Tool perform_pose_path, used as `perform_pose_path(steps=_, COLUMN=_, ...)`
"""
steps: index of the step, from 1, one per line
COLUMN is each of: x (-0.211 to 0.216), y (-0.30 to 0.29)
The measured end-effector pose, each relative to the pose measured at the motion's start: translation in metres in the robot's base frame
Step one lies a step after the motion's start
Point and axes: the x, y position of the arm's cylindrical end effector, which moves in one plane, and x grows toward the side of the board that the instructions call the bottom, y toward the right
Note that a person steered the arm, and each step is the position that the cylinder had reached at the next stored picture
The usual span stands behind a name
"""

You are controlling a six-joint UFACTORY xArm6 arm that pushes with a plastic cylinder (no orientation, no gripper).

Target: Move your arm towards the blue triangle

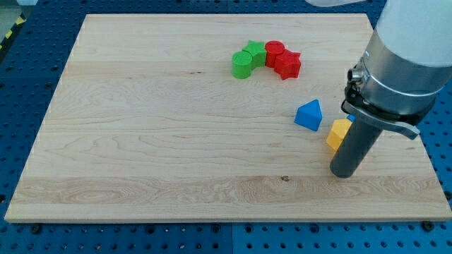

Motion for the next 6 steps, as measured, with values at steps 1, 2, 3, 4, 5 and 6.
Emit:
perform_pose_path(steps=1, x=0.000, y=0.004)
perform_pose_path(steps=2, x=-0.002, y=0.015)
perform_pose_path(steps=3, x=-0.005, y=0.016)
perform_pose_path(steps=4, x=-0.005, y=0.014)
perform_pose_path(steps=5, x=-0.011, y=-0.024)
perform_pose_path(steps=6, x=-0.043, y=-0.071)
